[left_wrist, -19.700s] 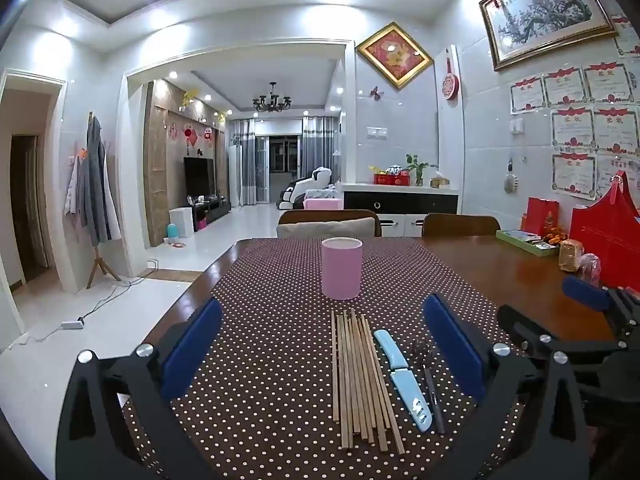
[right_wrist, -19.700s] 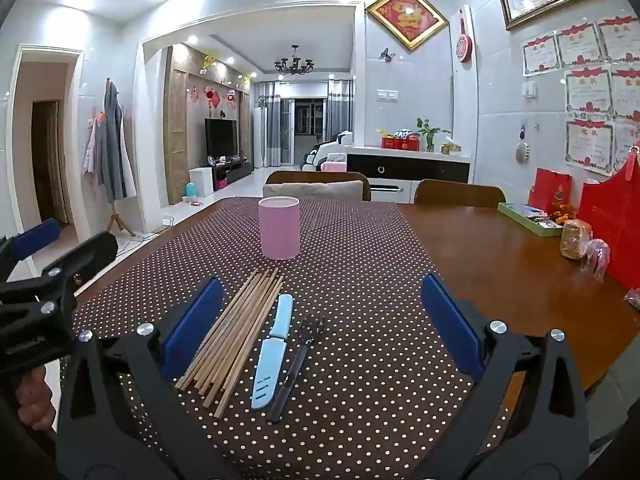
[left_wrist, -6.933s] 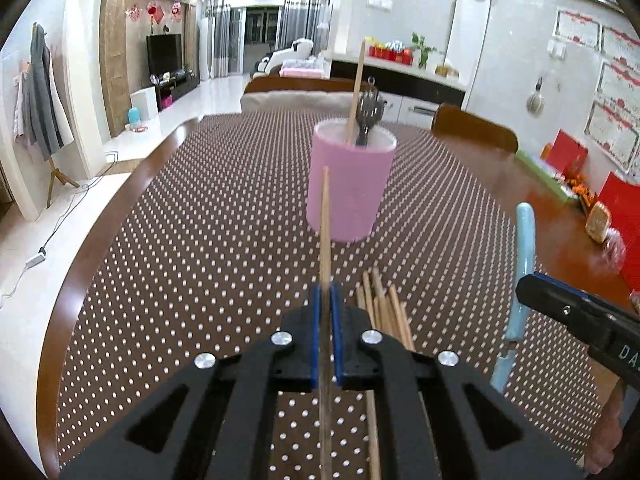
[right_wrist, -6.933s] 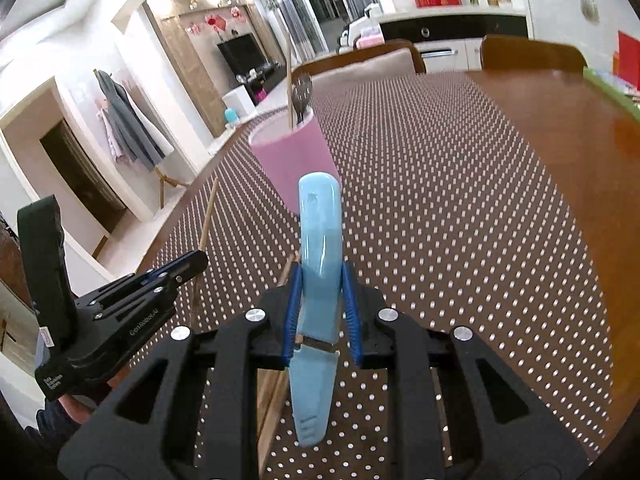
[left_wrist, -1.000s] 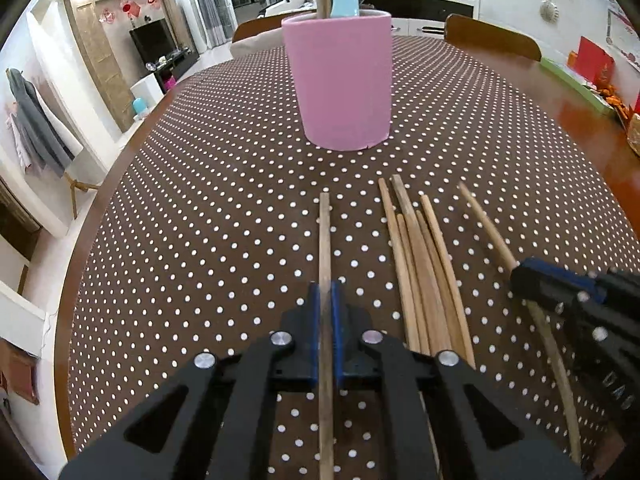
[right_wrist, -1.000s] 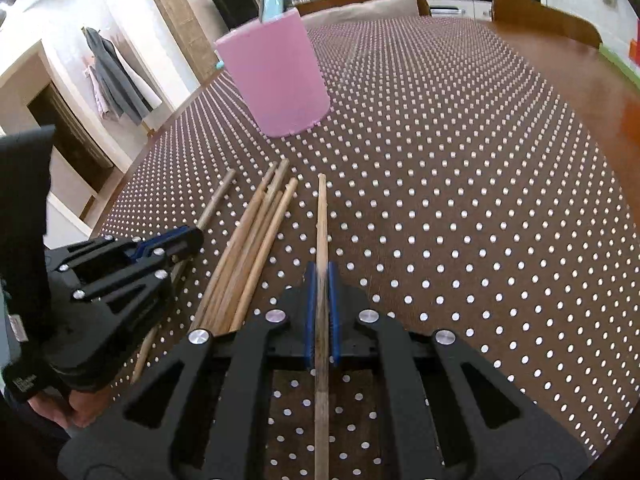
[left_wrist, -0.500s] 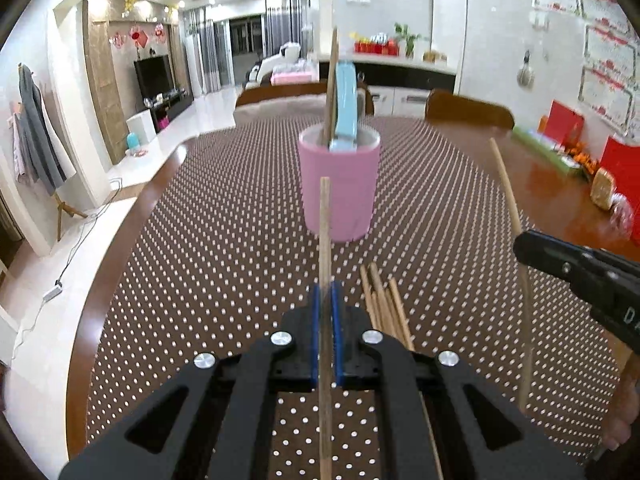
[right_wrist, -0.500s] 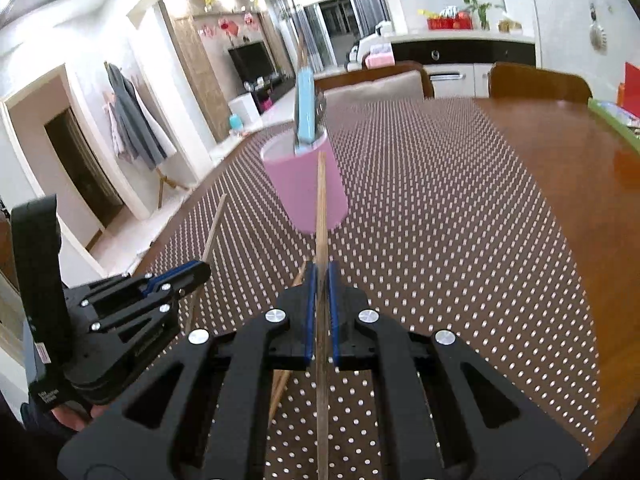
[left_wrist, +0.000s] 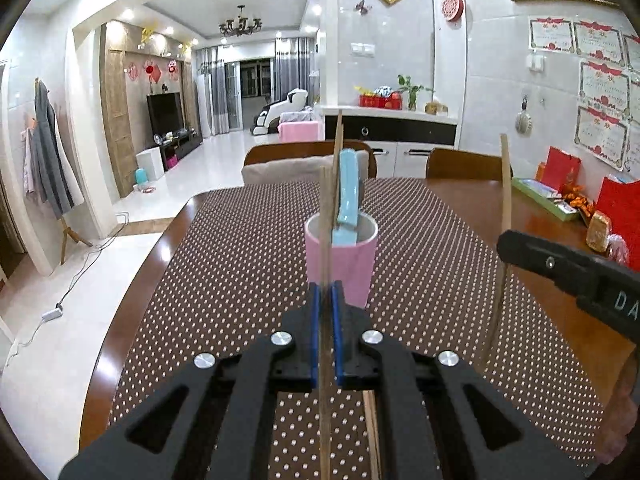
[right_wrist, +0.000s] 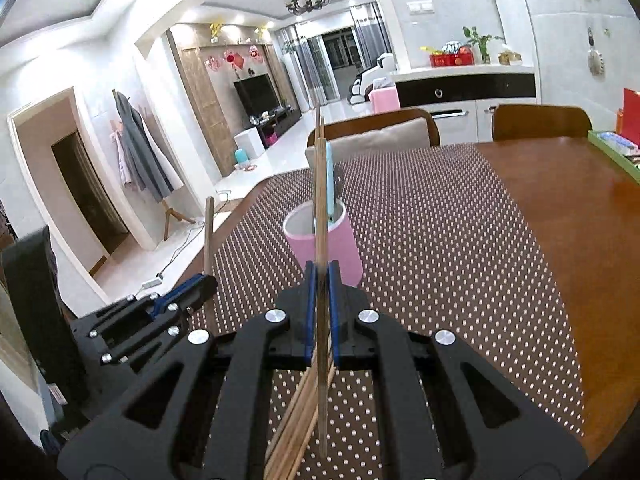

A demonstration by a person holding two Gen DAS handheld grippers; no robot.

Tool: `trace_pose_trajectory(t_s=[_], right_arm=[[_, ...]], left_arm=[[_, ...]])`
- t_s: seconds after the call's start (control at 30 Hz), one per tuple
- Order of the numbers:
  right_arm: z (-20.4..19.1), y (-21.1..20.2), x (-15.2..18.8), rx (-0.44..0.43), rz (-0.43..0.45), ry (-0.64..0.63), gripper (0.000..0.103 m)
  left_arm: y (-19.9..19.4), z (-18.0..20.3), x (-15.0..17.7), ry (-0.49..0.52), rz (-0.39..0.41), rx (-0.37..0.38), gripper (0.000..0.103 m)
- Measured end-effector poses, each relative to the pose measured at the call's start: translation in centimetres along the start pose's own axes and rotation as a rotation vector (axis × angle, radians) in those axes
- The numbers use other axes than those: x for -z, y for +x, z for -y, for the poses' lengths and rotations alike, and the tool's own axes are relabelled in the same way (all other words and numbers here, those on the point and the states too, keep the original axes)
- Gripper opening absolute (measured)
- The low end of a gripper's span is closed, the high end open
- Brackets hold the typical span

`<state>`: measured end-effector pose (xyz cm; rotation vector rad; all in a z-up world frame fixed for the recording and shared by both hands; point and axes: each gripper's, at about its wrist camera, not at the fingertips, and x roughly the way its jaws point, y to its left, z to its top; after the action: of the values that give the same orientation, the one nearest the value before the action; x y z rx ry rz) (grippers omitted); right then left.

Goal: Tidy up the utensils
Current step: 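Carry both chopsticks toward the pink cup and lower them in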

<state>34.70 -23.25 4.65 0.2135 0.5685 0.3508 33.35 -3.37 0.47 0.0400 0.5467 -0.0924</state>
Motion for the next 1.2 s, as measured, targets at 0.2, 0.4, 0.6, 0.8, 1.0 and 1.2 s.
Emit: trace_pose_trajectory(t_s=[0.2,0.4,0.6,0.8,1.0,1.2], right_arm=[[-1.0,-0.2,-3.1,0.009,0.056,-0.009,0.006],[-2.0,0.1,-7.1,0.011,0.128,-0.03,0.006],[-2.5,1.8,-11.3,0.016,0.191,-0.052,0.006],[-2.9,4.1,-14.1,0.024,0.244,-0.086,0.006],[-2.6,7.7,-15.3,0.037,0.267,-0.118,0.006],[-0.7,11.6,-14.7,0.047,0.219,-0.094,0.006]], left_arm=[[-0.2,-0.5,-2.9,-0.024,0.082,0.012,0.006],[-0.1,-1.1,-6.9,-0.048,0.173,0.023,0.006],[0.5,-1.3,-11.5,-0.065,0.277,0.039,0.006],[2.0,-1.5,-14.8,-0.067,0.368,0.061,0.006],[5.4,-1.3,-16.8,-0.069,0.404,0.069,0.006],[10.1,-2.2,-17.0,-0.094,0.342,0.051,0.006]])
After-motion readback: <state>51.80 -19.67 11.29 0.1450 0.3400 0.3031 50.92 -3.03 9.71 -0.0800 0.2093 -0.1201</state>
